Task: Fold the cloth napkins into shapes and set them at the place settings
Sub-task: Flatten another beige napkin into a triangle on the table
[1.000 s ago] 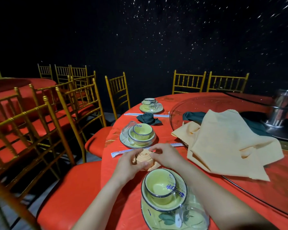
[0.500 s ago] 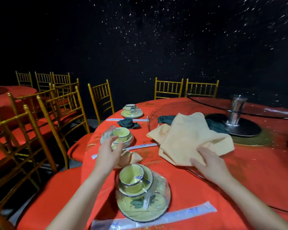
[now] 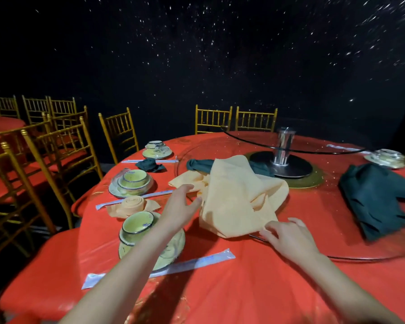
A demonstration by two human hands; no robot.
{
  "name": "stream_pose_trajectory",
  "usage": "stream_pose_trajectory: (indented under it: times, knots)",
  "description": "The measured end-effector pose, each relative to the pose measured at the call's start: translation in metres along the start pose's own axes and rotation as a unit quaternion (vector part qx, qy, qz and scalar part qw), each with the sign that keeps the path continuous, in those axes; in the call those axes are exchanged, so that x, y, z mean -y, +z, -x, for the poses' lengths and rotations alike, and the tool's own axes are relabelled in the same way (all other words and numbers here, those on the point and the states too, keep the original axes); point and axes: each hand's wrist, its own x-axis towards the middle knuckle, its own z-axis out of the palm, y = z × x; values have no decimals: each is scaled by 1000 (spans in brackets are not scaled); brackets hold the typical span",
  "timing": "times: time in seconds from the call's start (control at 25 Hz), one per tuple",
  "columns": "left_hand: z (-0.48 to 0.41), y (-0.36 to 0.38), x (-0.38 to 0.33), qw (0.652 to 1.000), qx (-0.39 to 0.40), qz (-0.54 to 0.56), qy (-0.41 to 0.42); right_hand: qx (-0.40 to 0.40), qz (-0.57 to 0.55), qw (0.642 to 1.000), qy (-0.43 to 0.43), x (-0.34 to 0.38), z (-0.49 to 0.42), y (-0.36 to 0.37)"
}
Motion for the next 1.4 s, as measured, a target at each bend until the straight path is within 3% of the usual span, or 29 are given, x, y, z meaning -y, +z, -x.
stream_pose_trajectory:
  times: [0.12,0.24,0.32,0.44,0.52,0.6,0.72,0.84,0.92,1.04,1.16,1.24,1.32,1.4]
  knots:
    - [2,26,-11,999,31,-1,-13,-31,-42,998,34,-19,6,-9]
    - [-1,45,-17,998,50,2,-36,-89,-221,968,78,-3,-11,-10]
    - [-1,54,-18,997,72,19,-37,-68,-306,945,97,23,-27,-9]
    - [4,62,-17,988,123,90,-34,-18,-315,935,162,55,-46,-2]
    - [5,61,-15,986,129,100,-30,-29,-337,924,176,57,-47,-7]
    - [2,58,-11,988,119,99,-25,-70,-369,911,172,46,-41,-20]
    - [1,57,-8,989,111,91,-31,-195,-367,898,147,18,-13,-51]
    - [4,63,-14,993,97,61,-16,-286,-396,856,169,-18,38,-71]
    - [9,70,-22,995,97,31,18,-297,-426,829,210,-43,80,-70]
    - [27,84,-36,993,95,26,67,-266,-428,825,256,-69,140,-62]
    - [44,96,-43,996,32,29,80,-200,-439,823,299,-92,185,-57]
    - [49,98,-46,999,-19,38,25,-99,-379,855,339,-111,202,-46]
    - [50,98,-46,999,-20,24,-6,45,-228,902,364,-129,209,-41]
    - [47,99,-46,1000,20,2,6,66,-119,935,327,-133,203,-43]
